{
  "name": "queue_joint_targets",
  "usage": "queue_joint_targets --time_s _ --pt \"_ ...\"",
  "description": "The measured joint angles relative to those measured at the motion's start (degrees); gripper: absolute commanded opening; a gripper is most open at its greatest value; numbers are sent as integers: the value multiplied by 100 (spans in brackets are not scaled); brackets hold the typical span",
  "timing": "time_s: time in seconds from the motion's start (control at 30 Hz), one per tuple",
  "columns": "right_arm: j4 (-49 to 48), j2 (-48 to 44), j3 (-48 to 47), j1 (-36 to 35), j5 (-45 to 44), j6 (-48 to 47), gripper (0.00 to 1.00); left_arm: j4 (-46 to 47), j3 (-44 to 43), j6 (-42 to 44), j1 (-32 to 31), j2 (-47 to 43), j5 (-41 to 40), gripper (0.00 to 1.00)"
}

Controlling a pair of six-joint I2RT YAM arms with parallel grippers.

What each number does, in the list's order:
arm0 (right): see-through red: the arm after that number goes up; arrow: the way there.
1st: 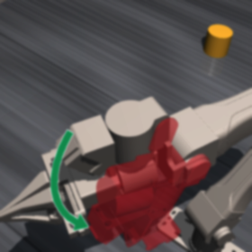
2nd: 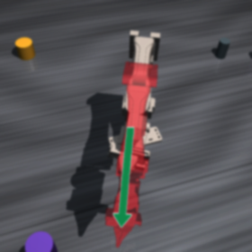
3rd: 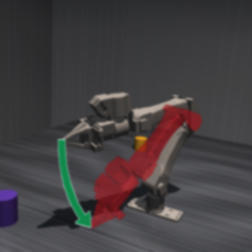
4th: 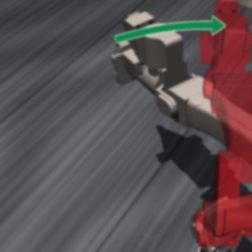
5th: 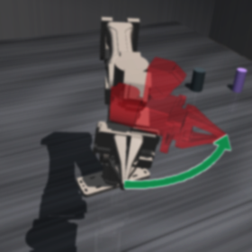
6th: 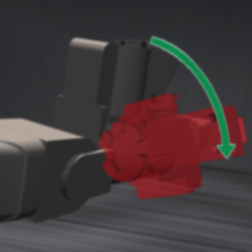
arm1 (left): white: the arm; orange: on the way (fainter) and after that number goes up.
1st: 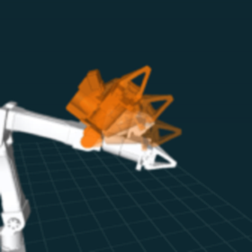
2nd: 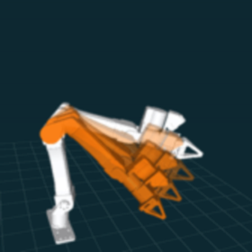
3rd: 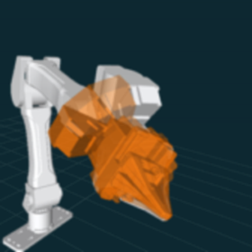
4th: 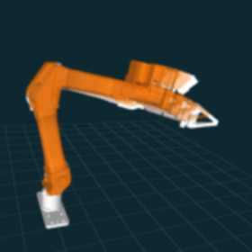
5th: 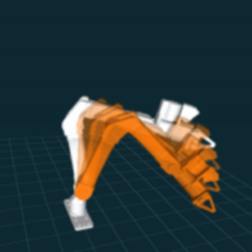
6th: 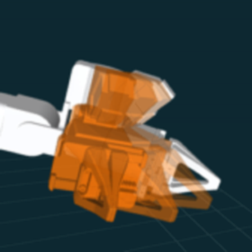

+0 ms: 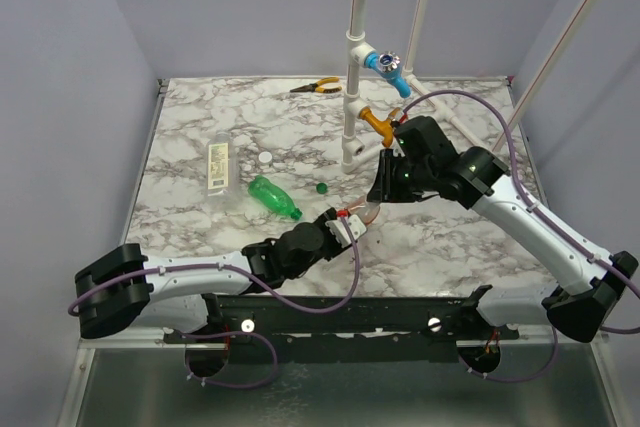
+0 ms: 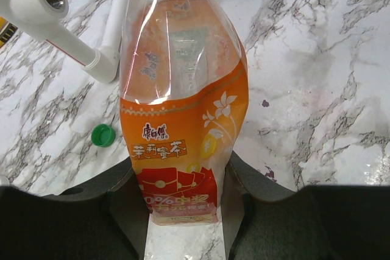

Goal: Screw on the bottle caps
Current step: Screw the bottle cap onto the plastic bottle.

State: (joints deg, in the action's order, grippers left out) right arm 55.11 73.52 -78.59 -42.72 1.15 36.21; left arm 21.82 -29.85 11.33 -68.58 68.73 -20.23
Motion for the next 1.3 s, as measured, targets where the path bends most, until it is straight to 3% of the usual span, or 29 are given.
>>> queue_joint_targets --time_s 0.83,1.3 --pt "-210 216 57 11 -205 297 31 686 273 -251 0 175 -177 0" --pt "-280 328 -195 20 -181 343 33 1578 531 -289 0 236 -337 0"
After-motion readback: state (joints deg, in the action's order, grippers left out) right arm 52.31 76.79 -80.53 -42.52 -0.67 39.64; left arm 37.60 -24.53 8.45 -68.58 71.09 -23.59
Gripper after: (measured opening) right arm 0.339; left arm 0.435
